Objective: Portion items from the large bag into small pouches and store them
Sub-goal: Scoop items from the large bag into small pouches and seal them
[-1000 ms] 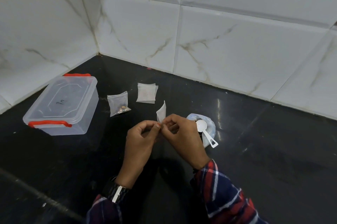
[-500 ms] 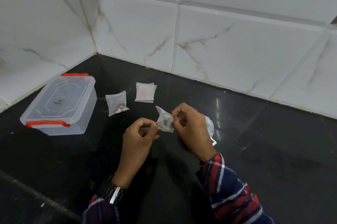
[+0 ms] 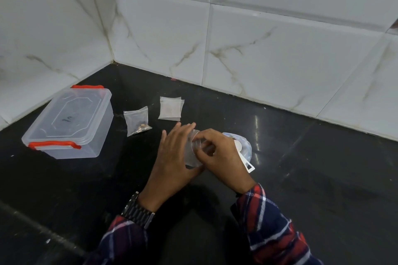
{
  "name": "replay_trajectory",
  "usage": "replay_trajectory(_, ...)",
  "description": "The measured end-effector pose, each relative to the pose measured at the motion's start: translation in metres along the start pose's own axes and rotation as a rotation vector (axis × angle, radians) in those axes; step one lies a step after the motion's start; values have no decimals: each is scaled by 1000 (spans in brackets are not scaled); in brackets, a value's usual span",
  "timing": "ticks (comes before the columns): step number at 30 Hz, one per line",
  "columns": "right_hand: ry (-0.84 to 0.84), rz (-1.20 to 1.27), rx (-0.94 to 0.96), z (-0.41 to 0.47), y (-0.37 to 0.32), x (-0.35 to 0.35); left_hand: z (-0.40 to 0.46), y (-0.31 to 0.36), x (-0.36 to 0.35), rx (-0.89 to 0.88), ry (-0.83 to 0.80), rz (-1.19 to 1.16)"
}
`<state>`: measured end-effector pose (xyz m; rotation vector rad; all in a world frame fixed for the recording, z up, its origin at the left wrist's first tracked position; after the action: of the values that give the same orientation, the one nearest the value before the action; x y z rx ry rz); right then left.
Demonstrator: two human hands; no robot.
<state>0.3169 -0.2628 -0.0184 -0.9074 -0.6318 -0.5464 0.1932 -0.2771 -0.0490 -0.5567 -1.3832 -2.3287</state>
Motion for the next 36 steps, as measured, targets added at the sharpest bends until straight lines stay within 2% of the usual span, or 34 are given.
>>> replay_trajectory(3,6,-43,-38,1,3,1,6,6,-2,-32,17,-23)
replay_trajectory(7,81,-146,-80,2,11,10,9,8,-2,20,75,-139)
replay_trajectory(13,66,-187,-133,-2,10,20,13,10,-20,51,11,-128)
replay_trajectory(19,71,-159,-256,-8,30,28,18,7,-36,84,-15,-246)
replay_trajectory(23,1,-27,-402,-16,55,34,18,2,-50,126,-64,-244)
replay_trajectory(26,-27,-149,-486,-25,82,44,16,-5,-58,165,-81,-196)
replay_trajectory(29,-254,-353,-520,-40,99,41,13,-9,-65,253,-107,-169)
replay_trajectory(31,-367,-380,-543,-49,105,36,12,-12,-70,326,-114,-173)
replay_trajectory(36,-287,-353,-494,-48,101,34,13,-11,-79,413,-86,-174)
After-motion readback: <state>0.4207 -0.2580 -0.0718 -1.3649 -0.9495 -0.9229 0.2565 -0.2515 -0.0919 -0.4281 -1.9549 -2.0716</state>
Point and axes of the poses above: each hand's wrist, its own z-axis towards the middle knuckle, its own x-axis out of the back of the hand, y = z × x, the point moved 5 cm from there along z, towards the middle knuckle, and after that the axes turned 15 degrees about -z, right-handed, at the moved point
